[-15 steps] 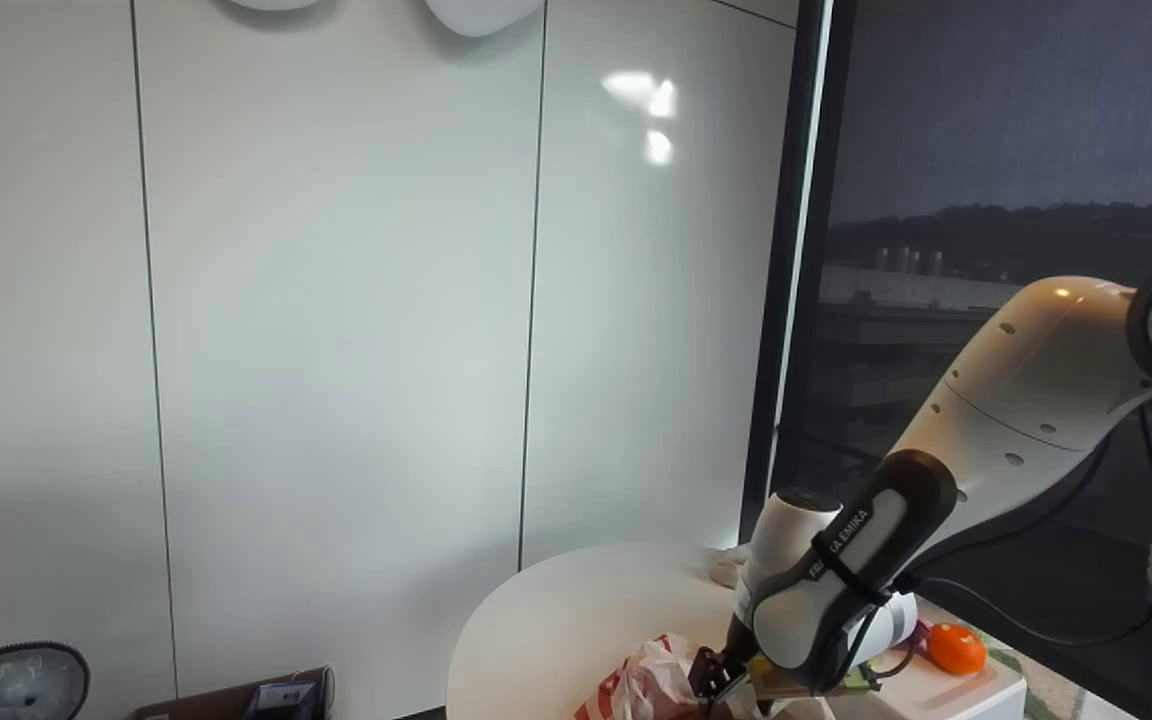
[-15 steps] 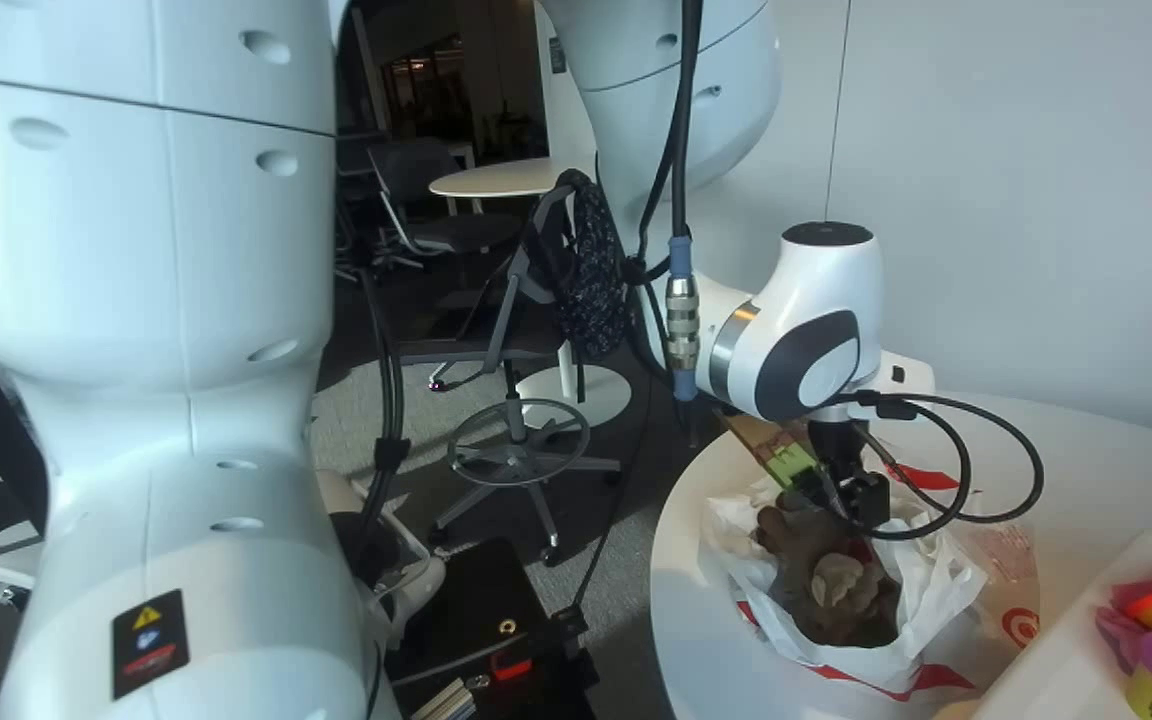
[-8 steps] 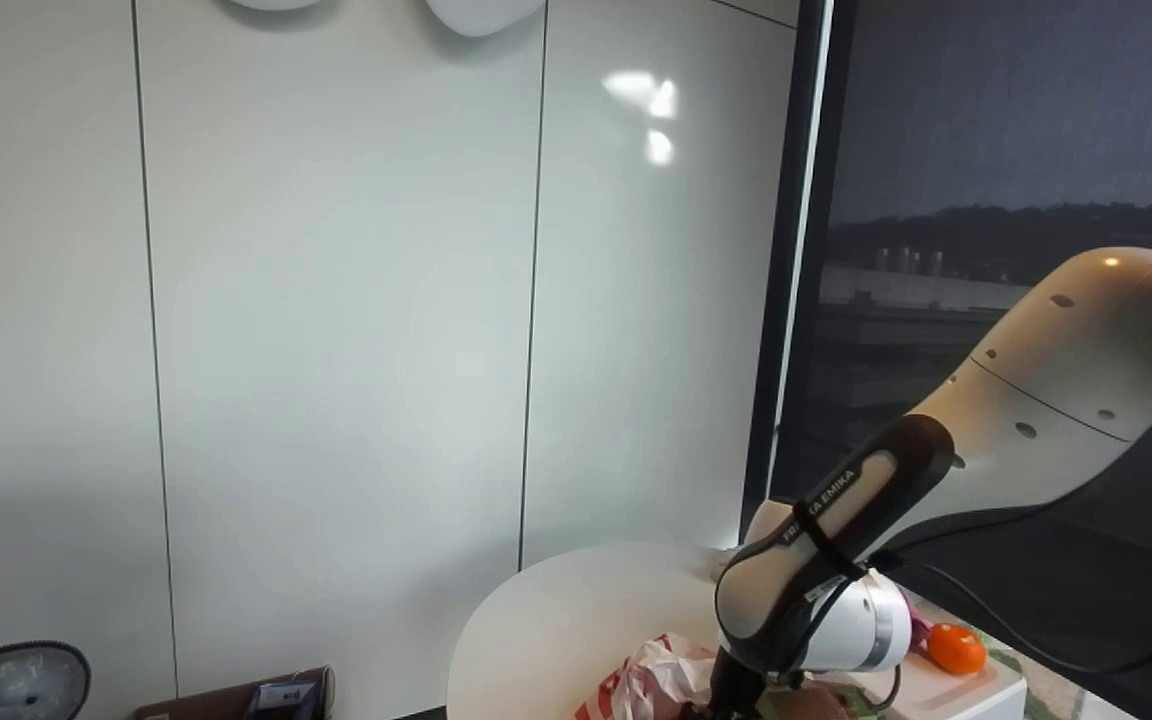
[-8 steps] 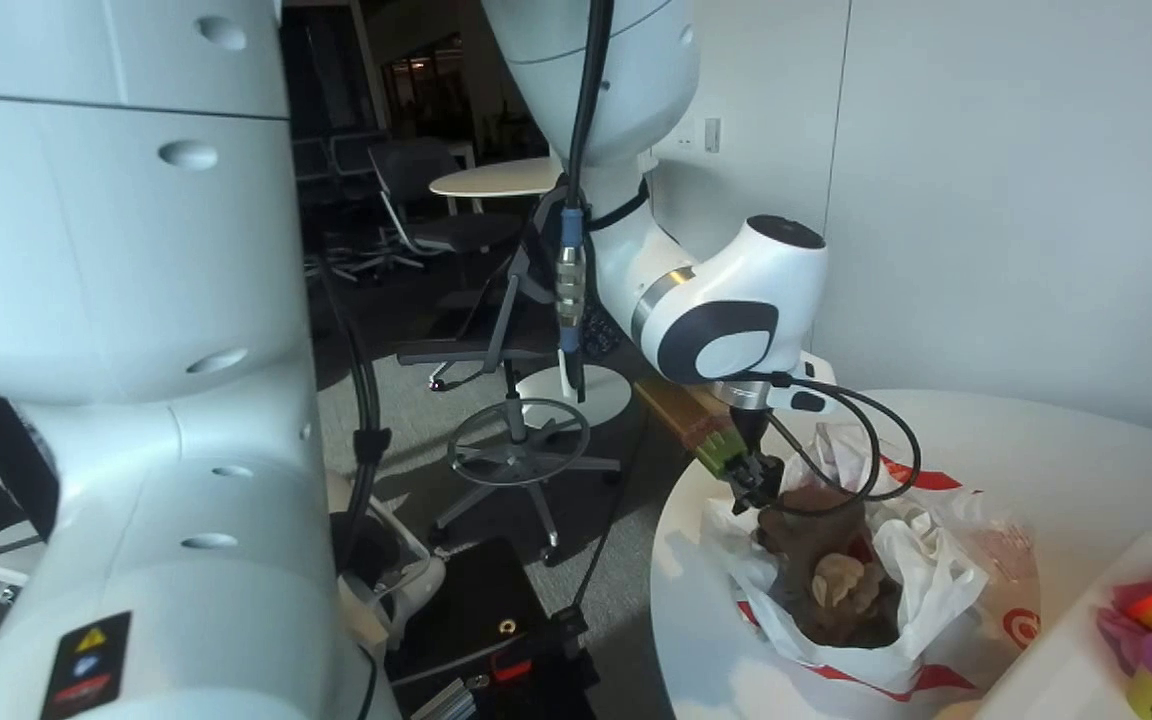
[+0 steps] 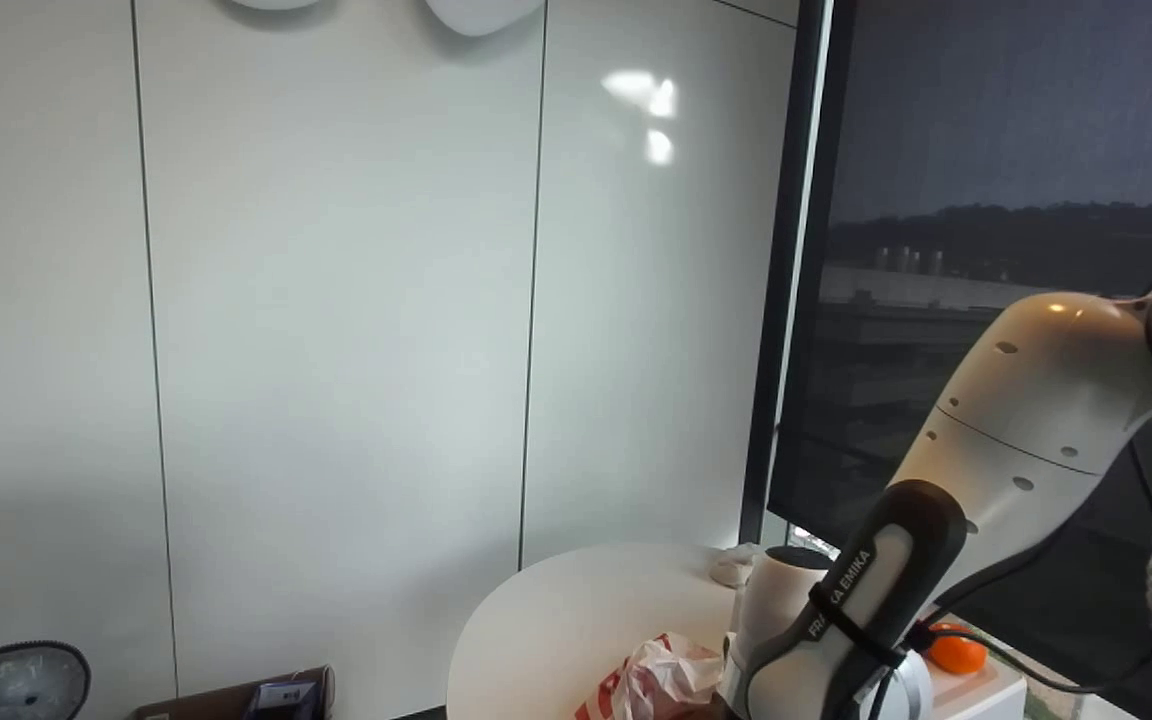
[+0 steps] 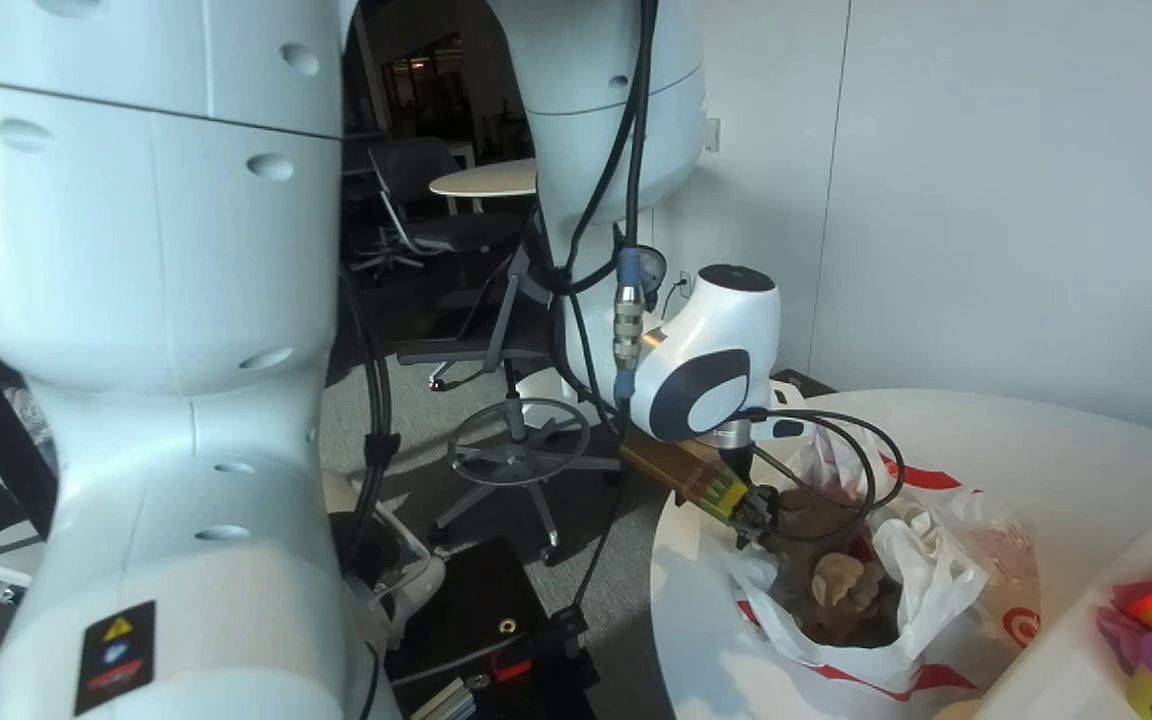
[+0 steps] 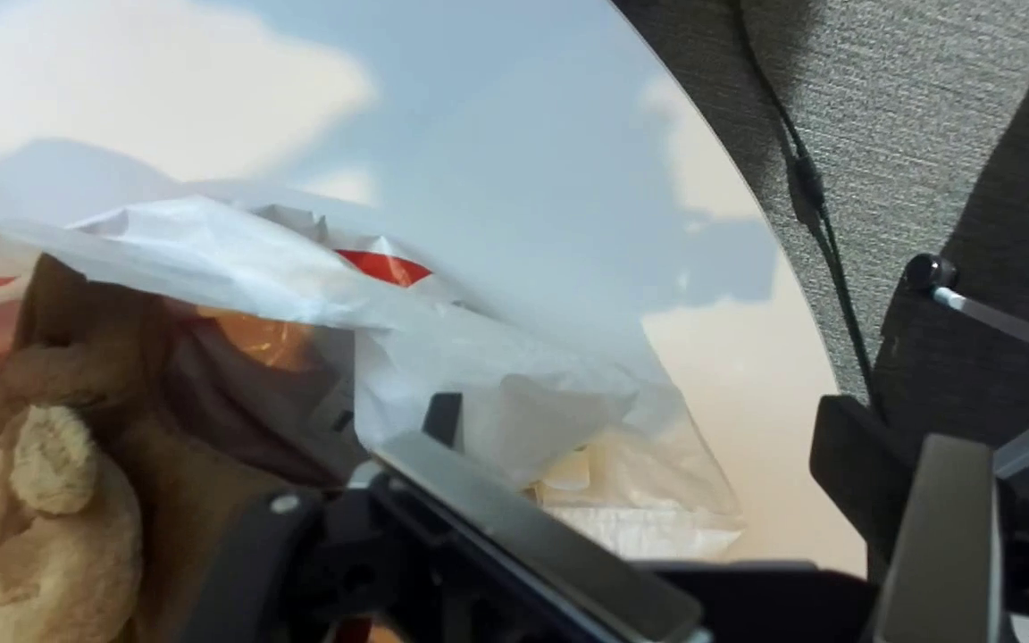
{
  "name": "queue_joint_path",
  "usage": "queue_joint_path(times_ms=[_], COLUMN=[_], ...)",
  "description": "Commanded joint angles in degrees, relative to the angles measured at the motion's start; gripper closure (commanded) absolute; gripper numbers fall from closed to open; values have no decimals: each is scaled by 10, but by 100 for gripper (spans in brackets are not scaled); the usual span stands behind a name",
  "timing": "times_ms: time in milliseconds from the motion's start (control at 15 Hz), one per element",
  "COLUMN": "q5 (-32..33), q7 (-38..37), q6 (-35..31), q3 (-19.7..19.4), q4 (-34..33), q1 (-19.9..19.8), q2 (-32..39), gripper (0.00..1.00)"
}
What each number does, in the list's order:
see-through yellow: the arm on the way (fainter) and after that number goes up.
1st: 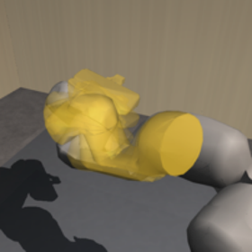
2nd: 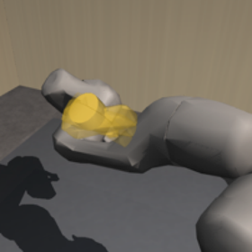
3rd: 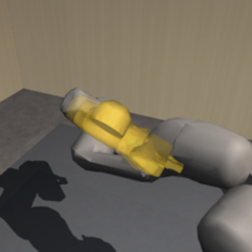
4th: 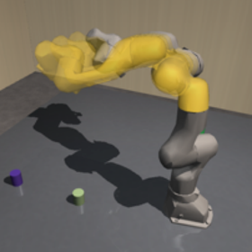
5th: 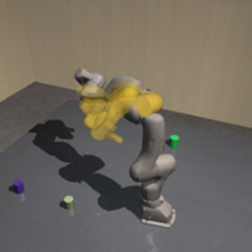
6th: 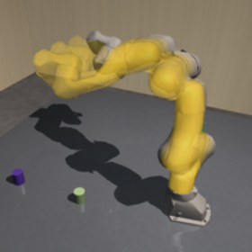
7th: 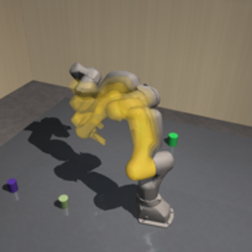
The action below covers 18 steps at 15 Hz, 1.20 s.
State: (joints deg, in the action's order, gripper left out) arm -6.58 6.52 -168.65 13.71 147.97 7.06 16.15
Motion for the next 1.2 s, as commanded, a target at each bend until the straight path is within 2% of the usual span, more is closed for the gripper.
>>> queue_joint_path(times_ms=[0, 200, 267, 600, 933, 1000, 1133], q5=[79, 153, 162, 144, 151, 151, 152], q7=[-30, -60, -62, -60, -61, -62, -62], q6=[-69, -110, -116, -124, -123, -123, -121], q3=[-52, -149, -168, -147, -179, -187, -199], q4=[-3, -17, -23, -49, -78, -84, -90], q1=[50, 128, 145, 151, 192, 199, 209], q2=[34, 68, 79, 123, 149, 155, 160], gripper=[0, 0, 0, 0, 0, 15, 34])
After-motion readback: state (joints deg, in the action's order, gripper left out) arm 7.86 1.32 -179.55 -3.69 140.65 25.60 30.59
